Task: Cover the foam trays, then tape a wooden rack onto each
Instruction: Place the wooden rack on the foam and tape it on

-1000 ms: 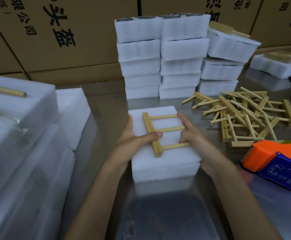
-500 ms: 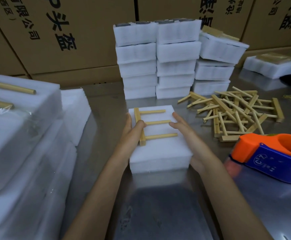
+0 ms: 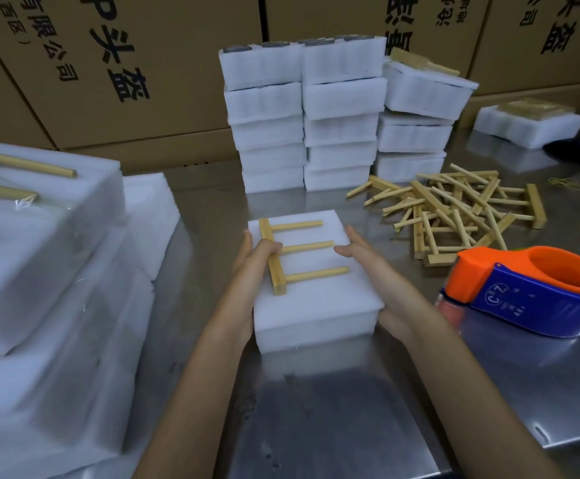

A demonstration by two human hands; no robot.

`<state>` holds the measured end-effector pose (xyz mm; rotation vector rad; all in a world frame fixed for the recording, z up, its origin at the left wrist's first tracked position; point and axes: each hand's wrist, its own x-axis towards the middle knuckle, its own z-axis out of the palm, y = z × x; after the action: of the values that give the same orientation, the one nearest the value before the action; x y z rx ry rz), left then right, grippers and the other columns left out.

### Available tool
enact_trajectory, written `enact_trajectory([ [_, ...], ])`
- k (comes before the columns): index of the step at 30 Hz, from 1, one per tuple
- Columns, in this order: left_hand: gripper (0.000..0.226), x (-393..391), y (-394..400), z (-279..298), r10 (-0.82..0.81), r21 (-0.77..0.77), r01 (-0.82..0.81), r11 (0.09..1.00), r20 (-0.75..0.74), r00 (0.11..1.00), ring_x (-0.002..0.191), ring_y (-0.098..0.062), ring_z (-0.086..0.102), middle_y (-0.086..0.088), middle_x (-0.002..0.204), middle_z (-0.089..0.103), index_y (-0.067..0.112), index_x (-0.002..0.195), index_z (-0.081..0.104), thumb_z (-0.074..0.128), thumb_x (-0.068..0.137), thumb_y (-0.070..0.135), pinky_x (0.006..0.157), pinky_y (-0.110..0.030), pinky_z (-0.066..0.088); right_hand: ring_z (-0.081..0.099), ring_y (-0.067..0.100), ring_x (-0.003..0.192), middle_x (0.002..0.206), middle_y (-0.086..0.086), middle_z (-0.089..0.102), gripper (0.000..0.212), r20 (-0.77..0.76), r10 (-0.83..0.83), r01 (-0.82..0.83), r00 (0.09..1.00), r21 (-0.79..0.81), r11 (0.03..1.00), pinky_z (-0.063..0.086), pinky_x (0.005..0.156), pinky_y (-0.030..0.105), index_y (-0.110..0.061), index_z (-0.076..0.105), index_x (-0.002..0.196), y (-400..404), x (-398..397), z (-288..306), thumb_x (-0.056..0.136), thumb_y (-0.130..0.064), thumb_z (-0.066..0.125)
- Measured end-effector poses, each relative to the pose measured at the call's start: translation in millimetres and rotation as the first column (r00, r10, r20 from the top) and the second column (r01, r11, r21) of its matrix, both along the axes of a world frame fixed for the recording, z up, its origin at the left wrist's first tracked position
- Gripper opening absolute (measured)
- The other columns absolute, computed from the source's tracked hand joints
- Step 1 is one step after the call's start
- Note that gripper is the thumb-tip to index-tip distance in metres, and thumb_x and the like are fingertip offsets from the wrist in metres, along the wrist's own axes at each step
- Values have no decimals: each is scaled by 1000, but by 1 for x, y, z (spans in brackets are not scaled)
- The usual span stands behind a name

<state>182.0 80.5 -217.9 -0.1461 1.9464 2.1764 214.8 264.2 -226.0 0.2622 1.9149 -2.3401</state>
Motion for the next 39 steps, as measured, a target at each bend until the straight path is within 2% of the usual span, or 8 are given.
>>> enact_trajectory([
  [4,31,4,-9,1,0,105,6,994,-55,999,111,-24,67,-1,115,69,19,115,64,58,90,37,92,-41,55,62,4,103,104,-27,68,19,-199,-214,278,956,395,875,49,85,27,-39,70,105,12,24,19,93,-37,56],
  [9,37,9,-18,7,192,-67,-208,976,-196,962,117,7,54,13,138,58,36,135,59,55,98,31,100,-23,43,53,28,99,103,7,64,23,-668,-342,691,661,719,-70,39,80,41,-15,67,92,71,58,9,93,-32,52],
  [13,32,22,-6,23,311,-90,-365,927,-363,878,81,31,51,24,115,64,38,121,66,50,99,22,65,0,38,55,42,90,89,28,62,38,-673,-539,630,506,716,-302,37,88,48,1,57,89,108,64,-12,97,-34,46],
  [17,32,36,12,41,175,-148,-303,942,-553,815,116,-5,58,6,122,65,33,111,68,48,97,11,102,-28,47,58,43,68,72,33,62,37,-658,-537,611,528,733,-299,39,83,45,5,59,83,119,64,-9,93,-27,41],
  [19,32,44,24,50,49,-216,-221,951,-602,797,113,-15,60,4,115,67,33,106,68,49,98,9,95,-32,48,57,43,63,71,32,63,37,-699,-504,681,507,684,-263,38,72,42,3,64,83,123,66,3,89,-24,39],
  [23,27,59,54,60,-279,-309,146,940,-450,848,104,10,60,22,112,69,35,112,69,54,98,17,80,-8,46,50,40,60,63,23,58,36,-761,-473,808,445,569,-155,32,54,37,-7,59,68,107,66,30,87,-28,37],
  [26,33,72,76,58,-492,-315,407,857,-268,829,112,9,59,21,123,66,36,125,64,57,97,20,97,-19,48,39,25,49,50,4,43,32,-803,-400,859,442,507,-67,19,48,31,-14,45,58,84,63,47,86,-26,38],
  [39,13,67,51,62,-336,-101,321,942,-230,914,75,-16,72,-9,89,76,1,99,74,62,94,4,77,-29,62,41,15,49,48,1,44,45,-652,-364,739,665,646,192,21,51,29,-10,40,51,55,49,66,87,-36,33],
])
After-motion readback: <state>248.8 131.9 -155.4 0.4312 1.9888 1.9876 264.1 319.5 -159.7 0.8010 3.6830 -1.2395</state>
